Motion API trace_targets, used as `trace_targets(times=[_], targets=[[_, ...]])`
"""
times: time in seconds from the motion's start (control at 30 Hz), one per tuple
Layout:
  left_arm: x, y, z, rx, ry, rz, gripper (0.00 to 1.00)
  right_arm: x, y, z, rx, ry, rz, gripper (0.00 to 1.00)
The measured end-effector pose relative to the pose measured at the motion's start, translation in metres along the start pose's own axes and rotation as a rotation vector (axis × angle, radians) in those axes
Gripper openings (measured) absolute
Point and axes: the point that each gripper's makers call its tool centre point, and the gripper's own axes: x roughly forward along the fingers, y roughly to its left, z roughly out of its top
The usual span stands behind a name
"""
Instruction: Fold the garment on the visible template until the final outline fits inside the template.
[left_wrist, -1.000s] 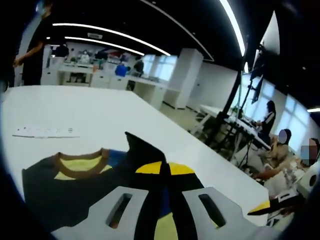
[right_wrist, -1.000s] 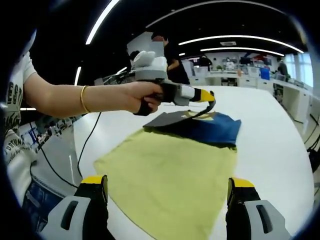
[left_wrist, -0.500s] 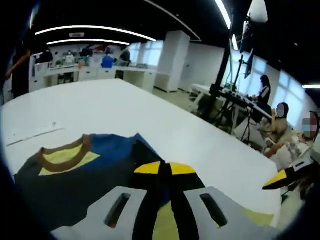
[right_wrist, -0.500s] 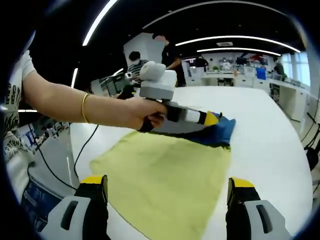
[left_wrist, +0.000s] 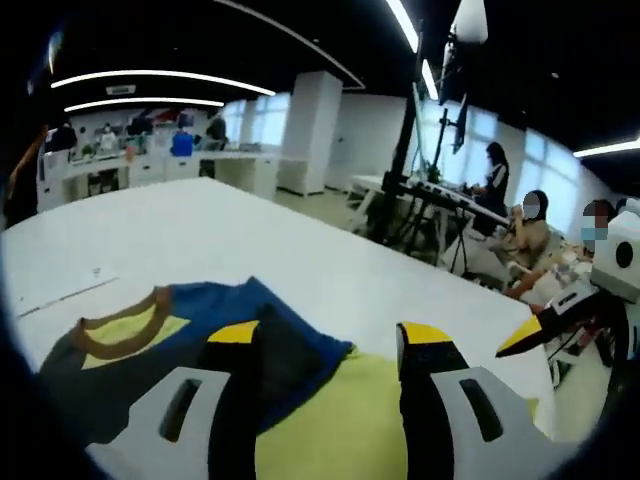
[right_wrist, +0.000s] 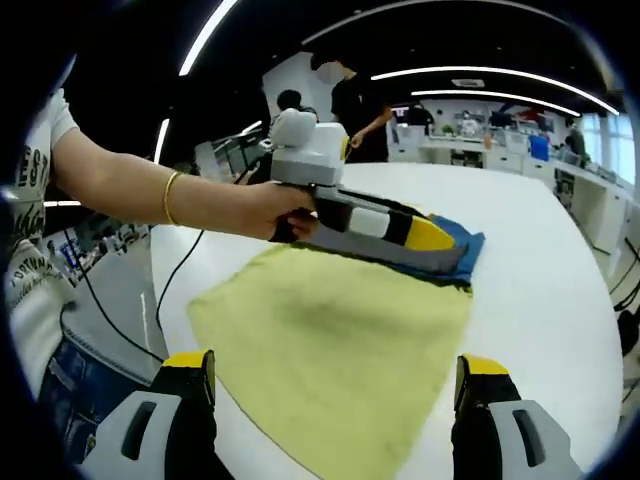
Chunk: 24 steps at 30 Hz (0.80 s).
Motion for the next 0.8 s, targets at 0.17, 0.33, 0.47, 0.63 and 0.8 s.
trace_targets(times=[0.17, 0.33, 0.47, 0.63, 0.8], targets=[[-0.017, 0.002, -0.006, 0.033, 0.012, -0.012, 0.66, -0.002, 0.000, -0.001, -0.021, 0.016, 0.020, 0.99], [-0.035, 0.005, -0.007, 0.044, 0.012, -0.009, 0.71, -0.004, 0.001, 0.001, -0.039, 0.025, 0.035, 0.99], [-0.050, 0.007, -0.012, 0.029, 0.007, -0.005, 0.75, -0.004, 0.007, 0.001, -0.057, 0.033, 0.068, 0.99], [-0.067, 0.008, -0.018, 0.027, 0.020, -0.005, 0.77, -0.003, 0.009, 0.000, -0.074, 0.057, 0.090, 0.99], [-0.087, 0.004, -0.027, 0.020, 0.023, -0.027, 0.82, -0.002, 0.012, 0.005, -0.090, 0.054, 0.117, 0.99]])
